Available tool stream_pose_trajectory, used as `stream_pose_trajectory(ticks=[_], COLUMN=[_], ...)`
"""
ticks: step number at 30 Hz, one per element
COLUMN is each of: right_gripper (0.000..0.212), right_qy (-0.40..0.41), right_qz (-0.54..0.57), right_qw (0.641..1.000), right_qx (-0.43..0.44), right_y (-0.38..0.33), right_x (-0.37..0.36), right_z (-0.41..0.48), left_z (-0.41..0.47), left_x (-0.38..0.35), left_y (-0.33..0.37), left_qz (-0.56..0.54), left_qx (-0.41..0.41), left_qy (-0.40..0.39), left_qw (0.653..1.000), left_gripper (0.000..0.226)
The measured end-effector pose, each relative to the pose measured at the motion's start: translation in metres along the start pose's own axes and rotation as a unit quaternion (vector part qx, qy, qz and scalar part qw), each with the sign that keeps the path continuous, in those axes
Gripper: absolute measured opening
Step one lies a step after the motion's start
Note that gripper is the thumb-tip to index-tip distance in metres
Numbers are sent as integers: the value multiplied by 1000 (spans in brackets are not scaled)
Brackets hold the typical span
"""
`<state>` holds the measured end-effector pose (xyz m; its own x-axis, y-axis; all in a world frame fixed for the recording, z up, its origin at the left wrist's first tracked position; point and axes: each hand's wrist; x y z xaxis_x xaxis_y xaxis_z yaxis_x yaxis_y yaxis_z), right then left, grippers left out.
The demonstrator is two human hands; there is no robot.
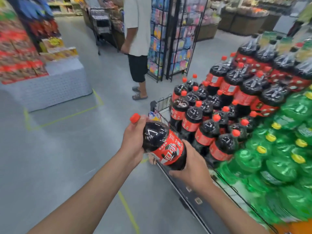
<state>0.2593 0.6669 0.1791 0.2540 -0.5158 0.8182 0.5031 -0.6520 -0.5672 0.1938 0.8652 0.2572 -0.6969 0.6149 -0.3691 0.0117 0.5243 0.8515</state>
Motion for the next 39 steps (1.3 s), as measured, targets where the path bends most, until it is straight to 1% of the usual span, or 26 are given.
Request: stream_pose_trajectory(ticks=[4, 7, 11, 15, 18, 21, 25, 27, 29, 34, 37, 39], right_gripper=[115, 111, 119, 118, 108, 107, 106, 113, 114, 107, 101, 96], right_qy=[-23, -32, -39, -23, -4, 26, 78, 111, 136, 185, 188, 187], right_qz=[11, 21, 42, 66, 70, 60, 88, 108, 140, 214, 227, 238], right_qw=[999, 999, 998, 997, 997, 997, 991, 985, 976, 948, 941, 934], right_qx=[28, 36, 24, 13, -8, -33, -61, -82, -101, -147, -167, -190], right_y=[-15, -28, -48, -67, -72, -70, -55, -44, -37, -17, -13, -6], right_x=[-24, -44, -73, -91, -102, -105, -103, -103, -100, -102, -102, -103], right_z=[58, 103, 164, 224, 260, 288, 332, 354, 374, 415, 428, 436], left_z=[49, 87, 149, 210, 253, 290, 341, 363, 383, 434, 453, 469], left_x=[16, 28, 46, 49, 40, 19, -26, -52, -77, -125, -139, -151], left_y=[21, 40, 70, 110, 135, 152, 164, 167, 170, 173, 173, 169], left_qz=[-8, -1, 27, 71, 102, 126, 158, 172, 181, 220, 229, 243], left_qx=[-15, -24, -19, -23, -25, -20, -36, -47, -48, -37, -25, -13], left_qy=[34, 50, 38, -2, -27, -58, -126, -157, -181, -253, -285, -315], left_qw=[999, 998, 999, 997, 994, 990, 979, 971, 965, 941, 930, 917], left_gripper=[21, 22, 29, 27, 30, 30, 27, 27, 27, 18, 15, 17])
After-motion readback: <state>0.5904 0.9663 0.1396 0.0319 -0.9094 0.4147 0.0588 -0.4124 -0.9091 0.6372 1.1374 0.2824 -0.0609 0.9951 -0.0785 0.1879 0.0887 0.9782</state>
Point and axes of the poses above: each hand's wrist, its own z-axis towards the middle knuckle, its own x-axis out of the back of the hand, y = z × x, and after that the axes turned 2 degrees about -z, right-handed
